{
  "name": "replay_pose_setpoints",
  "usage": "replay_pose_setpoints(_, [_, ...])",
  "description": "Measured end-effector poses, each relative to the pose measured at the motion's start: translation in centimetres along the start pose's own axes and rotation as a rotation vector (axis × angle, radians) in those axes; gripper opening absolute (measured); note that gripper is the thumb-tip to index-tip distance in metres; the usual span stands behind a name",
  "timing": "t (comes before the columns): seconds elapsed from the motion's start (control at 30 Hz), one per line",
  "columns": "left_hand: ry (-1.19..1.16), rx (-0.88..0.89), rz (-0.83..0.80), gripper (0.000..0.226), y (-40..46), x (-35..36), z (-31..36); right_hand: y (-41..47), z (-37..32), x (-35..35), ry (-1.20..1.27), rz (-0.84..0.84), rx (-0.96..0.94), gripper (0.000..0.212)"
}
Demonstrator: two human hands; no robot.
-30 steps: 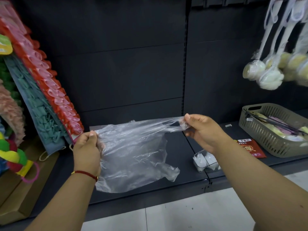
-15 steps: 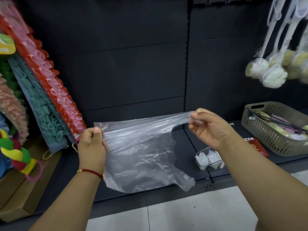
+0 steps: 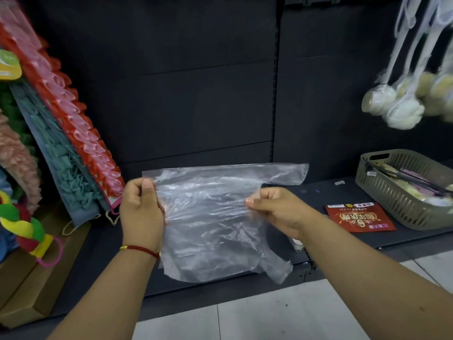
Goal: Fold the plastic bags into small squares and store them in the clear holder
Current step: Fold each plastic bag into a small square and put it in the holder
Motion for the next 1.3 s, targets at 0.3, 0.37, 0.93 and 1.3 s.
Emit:
replay_pose_setpoints(0.3, [0.020, -0.616, -0.600, 0.018, -2.5, 3.9, -5.6, 0.1, 0.0, -2.5, 0.252, 0.272, 0.065, 0.016])
replay_pose_setpoints(0.37, [-0.020, -0.525, -0.467, 0.019, -1.5, 3.4, -5.2, 0.3, 0.2, -2.8, 0.159, 0.213, 0.055, 0.017])
replay_pose_setpoints(0.93, [-0.269, -0.511, -0.076, 0.032, 2.5, -1.3, -5.8, -2.0, 4.5, -2.2, 0.275, -0.034, 0.356, 0.026])
replay_pose_setpoints(1.3, [-0.338, -0.380, -0.294, 0.023, 1.5, -0.8, -1.4, -2.2, 5.1, -3.8, -0.097, -0.426, 0.388, 0.037])
Point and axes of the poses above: each hand's wrist, its own y-axis towards the middle knuckle, its own x-axis out of the palm, z = x × y, the point moved 8 cm from there along y, towards the middle knuckle, and after that the axes turned 14 degrees about -x, right-handed, at the moved point
